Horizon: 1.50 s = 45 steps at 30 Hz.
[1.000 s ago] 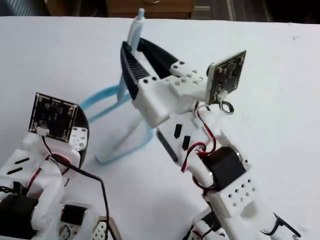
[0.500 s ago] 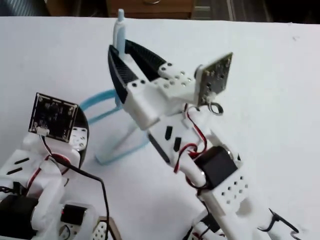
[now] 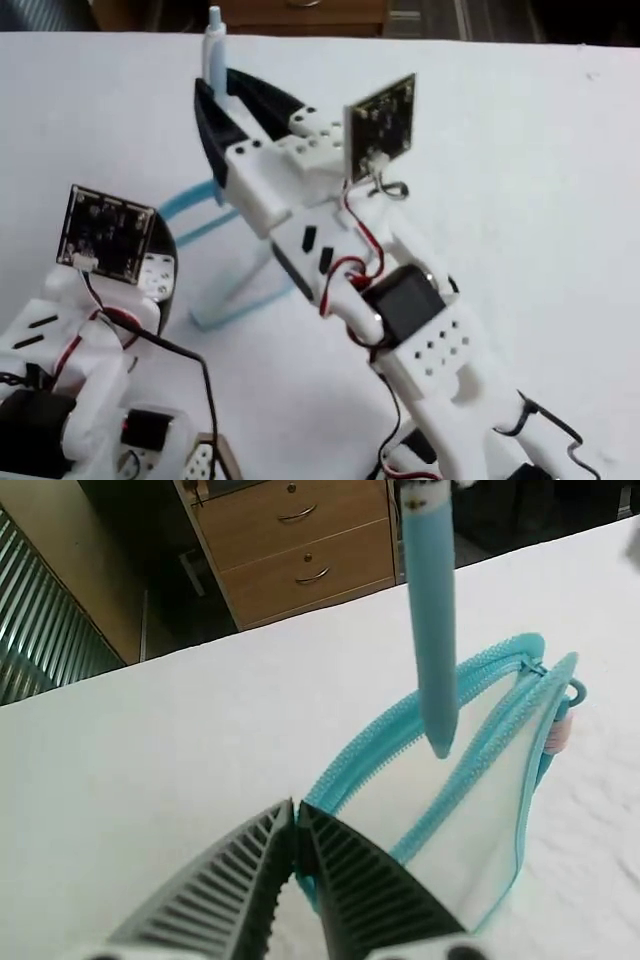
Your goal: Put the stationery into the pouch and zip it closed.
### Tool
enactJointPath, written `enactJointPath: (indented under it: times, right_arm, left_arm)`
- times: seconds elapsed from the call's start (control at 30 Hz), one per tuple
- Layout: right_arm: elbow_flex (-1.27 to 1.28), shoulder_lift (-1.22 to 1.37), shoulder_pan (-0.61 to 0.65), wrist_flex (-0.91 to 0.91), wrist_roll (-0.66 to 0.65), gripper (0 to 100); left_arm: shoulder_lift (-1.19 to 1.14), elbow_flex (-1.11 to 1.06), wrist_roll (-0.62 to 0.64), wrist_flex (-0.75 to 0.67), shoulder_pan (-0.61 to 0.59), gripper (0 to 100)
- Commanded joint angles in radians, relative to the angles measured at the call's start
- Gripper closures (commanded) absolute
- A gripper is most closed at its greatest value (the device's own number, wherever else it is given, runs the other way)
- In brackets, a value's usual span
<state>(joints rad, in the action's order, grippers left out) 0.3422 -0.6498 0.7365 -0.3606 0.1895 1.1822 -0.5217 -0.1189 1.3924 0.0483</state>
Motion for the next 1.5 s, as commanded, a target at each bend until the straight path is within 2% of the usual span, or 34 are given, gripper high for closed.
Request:
enactJointPath:
  times: [0.0,0.1,0.3,0.47,0.53,0.67,0.77,0.97,1.17,1.23,1.37,1.43,1.47]
  right_arm:
    - [-0.021,-0.001,-0.022,0.015,-0.012,98.1]
    - [0.018,-0.010,-0.022,-0.027,-0.023,98.1]
    - [0.164,-0.012,0.038,-0.058,-0.133,98.1]
    - [0.184,-0.013,0.051,-0.059,-0.143,97.9]
    - [0.183,-0.035,0.050,-0.084,-0.143,94.1]
    - [0.183,-0.125,0.065,-0.160,-0.138,79.1]
    - [0.183,-0.197,0.070,-0.225,-0.141,75.1]
    - [0.183,-0.312,0.056,-0.297,-0.149,75.1]
    - [0.183,-0.352,-0.171,-0.332,-0.270,75.1]
    - [0.183,-0.351,-0.213,-0.360,-0.290,75.1]
    - [0.181,-0.343,-0.160,-0.321,-0.290,76.0]
    - [0.183,-0.338,-0.107,-0.317,-0.295,83.7]
    - [0.183,-0.328,-0.090,-0.317,-0.295,90.8]
  left_arm:
    - [-0.004,-0.003,-0.003,0.006,-0.004,98]
    - [-0.004,-0.003,-0.003,0.005,-0.004,98]
    - [-0.004,-0.003,-0.003,0.009,-0.004,98]
    - [-0.004,-0.002,-0.003,0.009,-0.004,98]
    - [-0.004,-0.002,-0.003,0.009,-0.004,98]
    - [-0.004,-0.003,-0.005,0.009,-0.004,98]
    - [-0.004,-0.002,-0.005,0.005,-0.004,98]
    - [-0.005,-0.002,-0.005,0.003,-0.004,98]
    - [-0.004,-0.002,-0.005,0.009,-0.004,98]
    - [-0.004,-0.002,-0.005,0.009,-0.004,98]
    - [-0.004,-0.002,-0.005,0.003,-0.004,98]
    - [-0.005,-0.002,-0.005,0.003,-0.004,98]
    - [-0.005,-0.002,-0.005,0.003,-0.004,98]
